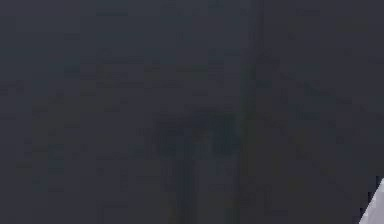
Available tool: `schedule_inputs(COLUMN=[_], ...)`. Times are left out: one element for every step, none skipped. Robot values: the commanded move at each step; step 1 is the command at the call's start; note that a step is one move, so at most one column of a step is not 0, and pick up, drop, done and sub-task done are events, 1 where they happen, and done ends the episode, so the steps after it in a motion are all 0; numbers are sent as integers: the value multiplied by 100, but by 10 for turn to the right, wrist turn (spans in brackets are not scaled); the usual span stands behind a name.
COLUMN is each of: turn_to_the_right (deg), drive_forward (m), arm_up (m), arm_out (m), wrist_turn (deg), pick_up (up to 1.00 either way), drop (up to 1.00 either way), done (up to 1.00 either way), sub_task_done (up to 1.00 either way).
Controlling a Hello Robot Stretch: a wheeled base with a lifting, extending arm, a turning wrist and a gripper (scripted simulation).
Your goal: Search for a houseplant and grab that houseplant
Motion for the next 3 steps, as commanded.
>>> schedule_inputs(turn_to_the_right=[450,450,390], drive_forward=[0,0,0], arm_up=[0,0,0], arm_out=[0,0,0], wrist_turn=[0,0,0], pick_up=[0,0,0], drop=[0,0,0], done=[0,0,0], sub_task_done=[0,0,0])
